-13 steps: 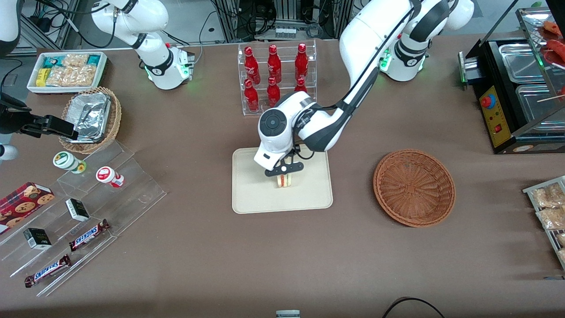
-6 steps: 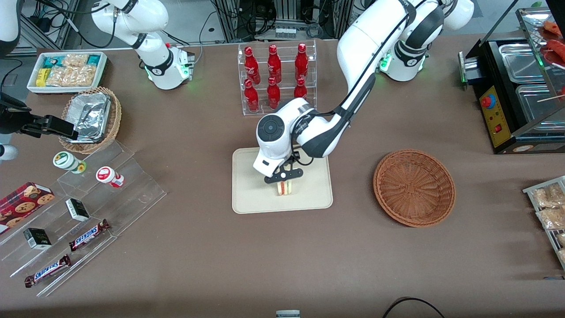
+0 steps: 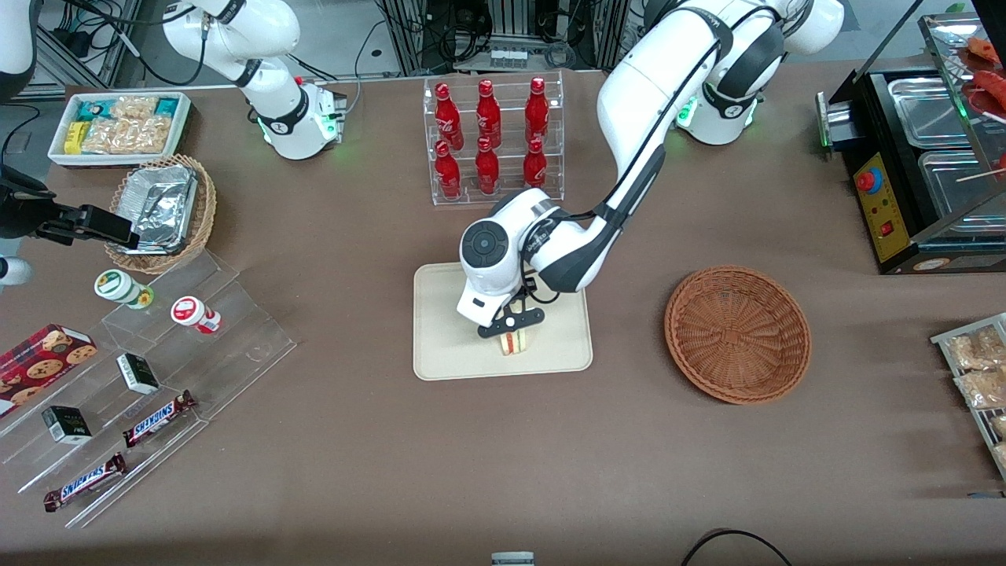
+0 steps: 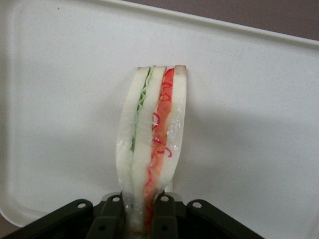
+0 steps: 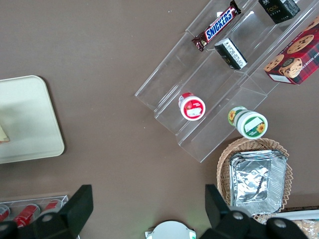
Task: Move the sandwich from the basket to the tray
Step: 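Lower the sandwich onto the cream tray and open the left gripper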
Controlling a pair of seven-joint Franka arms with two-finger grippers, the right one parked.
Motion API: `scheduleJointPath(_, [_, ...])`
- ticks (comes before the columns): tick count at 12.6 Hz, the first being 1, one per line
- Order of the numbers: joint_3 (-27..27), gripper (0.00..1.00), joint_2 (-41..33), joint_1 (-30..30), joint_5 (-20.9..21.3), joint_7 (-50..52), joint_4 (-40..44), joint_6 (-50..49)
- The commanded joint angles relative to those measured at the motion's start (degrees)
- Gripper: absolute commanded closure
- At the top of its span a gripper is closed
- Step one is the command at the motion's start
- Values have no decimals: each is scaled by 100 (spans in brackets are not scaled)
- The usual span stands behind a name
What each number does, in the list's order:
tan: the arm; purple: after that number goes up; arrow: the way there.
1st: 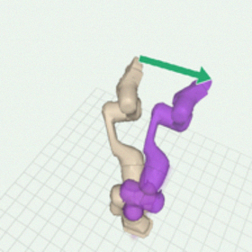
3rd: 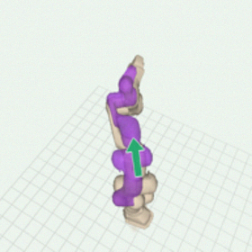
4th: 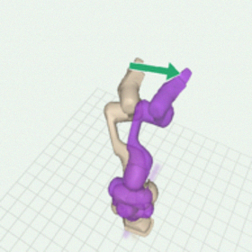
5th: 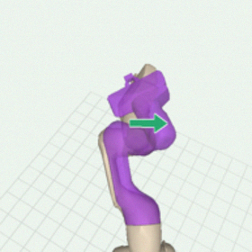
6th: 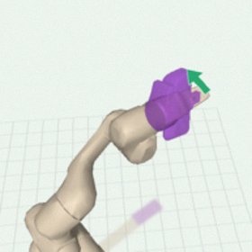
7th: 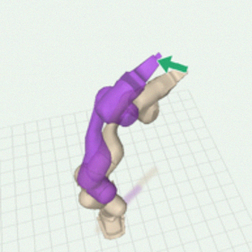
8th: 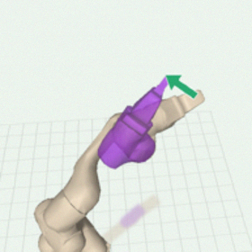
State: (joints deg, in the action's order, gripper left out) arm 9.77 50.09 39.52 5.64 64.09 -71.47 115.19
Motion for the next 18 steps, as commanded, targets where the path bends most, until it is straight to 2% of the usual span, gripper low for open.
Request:
scheduleJointPath(1, [-27,0,80,56,122,157,221,-75])
scheduleJointPath(7, [-19,0,-429,20,69,60,230,-575])
scheduleJointPath(11, [-19,0,-930,-260,60,-886,230,-1119])
scheduleJointPath(14, [-27,0,-1456,-594,-264,-1248,64,-1559])
scheduleJointPath(16, [-19,0,-1861,-1032,-300,-1476,-357,-1666])
scheduleJointPath(18, [-10,0,-2134,-1367,-388,-2151,-525,-1858])
